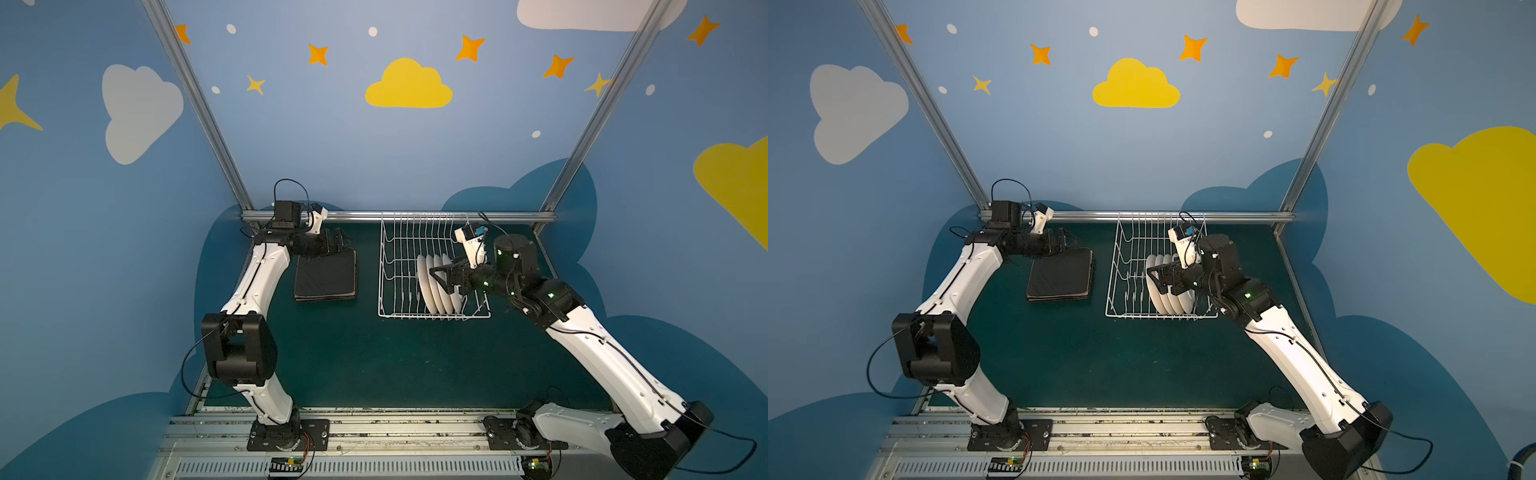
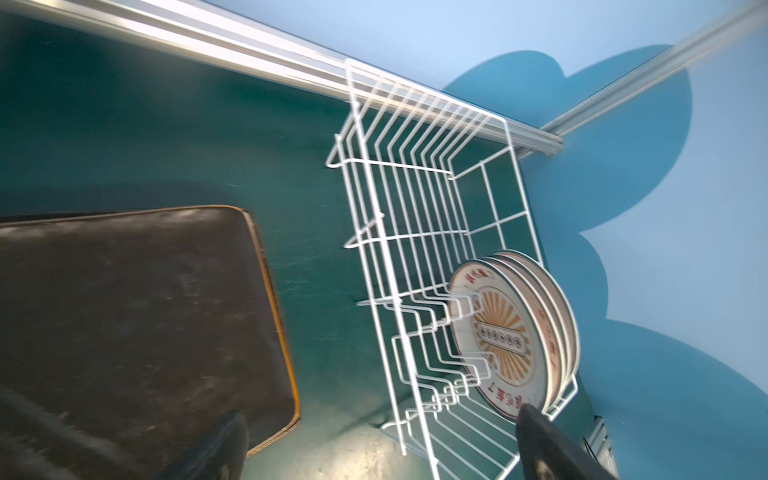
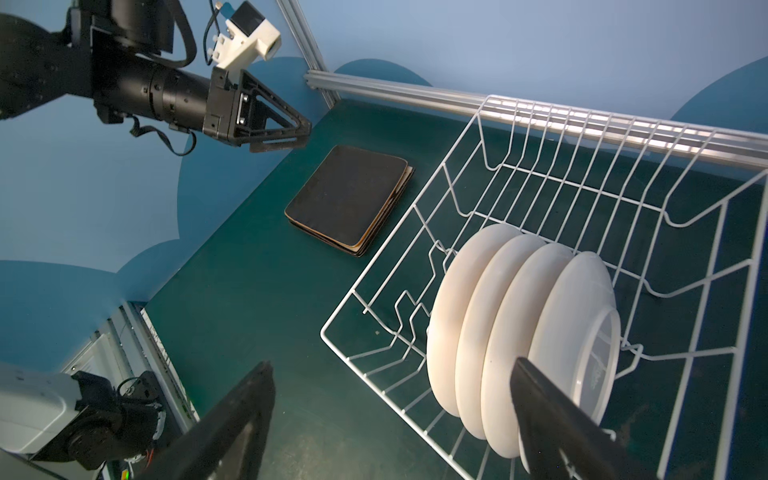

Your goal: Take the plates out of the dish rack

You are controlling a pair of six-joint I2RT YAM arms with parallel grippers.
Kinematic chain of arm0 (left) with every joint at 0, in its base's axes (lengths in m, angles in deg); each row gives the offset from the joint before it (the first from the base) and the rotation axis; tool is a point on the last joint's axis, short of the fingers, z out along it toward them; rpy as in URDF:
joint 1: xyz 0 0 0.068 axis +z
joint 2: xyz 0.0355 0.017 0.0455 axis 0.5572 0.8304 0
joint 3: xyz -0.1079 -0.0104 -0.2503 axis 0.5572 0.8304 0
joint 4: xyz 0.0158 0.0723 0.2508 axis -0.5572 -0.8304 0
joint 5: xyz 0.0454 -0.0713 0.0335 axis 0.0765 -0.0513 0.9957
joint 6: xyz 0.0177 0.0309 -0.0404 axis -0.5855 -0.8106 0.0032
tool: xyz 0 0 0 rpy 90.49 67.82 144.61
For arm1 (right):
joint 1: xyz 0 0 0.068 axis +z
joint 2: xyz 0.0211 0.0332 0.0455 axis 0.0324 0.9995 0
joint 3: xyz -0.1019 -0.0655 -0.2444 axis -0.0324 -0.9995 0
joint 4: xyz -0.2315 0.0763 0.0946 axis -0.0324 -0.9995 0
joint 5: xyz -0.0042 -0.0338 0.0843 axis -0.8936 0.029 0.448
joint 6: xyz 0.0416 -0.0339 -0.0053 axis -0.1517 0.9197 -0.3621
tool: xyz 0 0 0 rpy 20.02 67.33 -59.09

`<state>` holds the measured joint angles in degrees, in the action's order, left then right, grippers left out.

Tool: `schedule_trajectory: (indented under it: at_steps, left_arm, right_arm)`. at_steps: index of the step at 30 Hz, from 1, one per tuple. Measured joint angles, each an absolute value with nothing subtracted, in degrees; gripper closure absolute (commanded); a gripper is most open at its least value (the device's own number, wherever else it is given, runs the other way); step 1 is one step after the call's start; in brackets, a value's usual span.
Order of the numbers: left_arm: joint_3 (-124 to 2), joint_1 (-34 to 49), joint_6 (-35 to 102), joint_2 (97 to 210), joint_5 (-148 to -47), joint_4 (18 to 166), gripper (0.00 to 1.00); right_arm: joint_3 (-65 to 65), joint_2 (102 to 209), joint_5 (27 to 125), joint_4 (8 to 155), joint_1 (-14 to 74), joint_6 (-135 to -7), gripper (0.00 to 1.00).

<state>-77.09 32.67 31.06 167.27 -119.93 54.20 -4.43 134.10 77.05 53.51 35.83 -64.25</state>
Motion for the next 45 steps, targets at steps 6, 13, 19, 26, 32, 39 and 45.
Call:
schedule_trajectory:
  at_steps: [6, 13, 19, 26, 32, 39, 45]
  left_arm:
    - [-65.4, 27.0, 36.1, 158.0, -115.9, 64.9, 0.00]
    - [-55.3, 18.5, 36.2, 149.0, -111.6, 74.8, 0.00]
    - [-52.1, 11.9, 36.1, 147.3, -108.2, 78.1, 0.02]
    - [-53.1, 3.0, 38.4, 148.9, -102.4, 77.3, 0.04]
    - [-59.1, -1.6, 40.9, 154.4, -99.4, 73.8, 0.13]
    - [-67.4, -3.2, 42.2, 161.7, -97.6, 67.9, 0.31]
    - [-72.2, -3.1, 44.8, 167.9, -97.8, 64.4, 0.34]
  right_arm:
    - [-9.1, 128.4, 73.6, 54.4, 35.8, -65.8, 0.11]
    - [-13.3, 124.2, 68.3, 55.2, 35.8, -66.5, 0.12]
    - [-14.2, 123.9, 63.8, 54.0, 35.6, -67.7, 0.12]
    - [-15.8, 123.9, 59.0, 52.1, 34.6, -69.9, 0.12]
    - [-17.3, 123.9, 58.8, 51.9, 33.5, -71.4, 0.12]
    - [-17.3, 124.4, 60.2, 51.0, 32.0, -72.4, 0.12]
    - [-17.3, 124.4, 62.8, 51.0, 30.7, -73.5, 0.12]
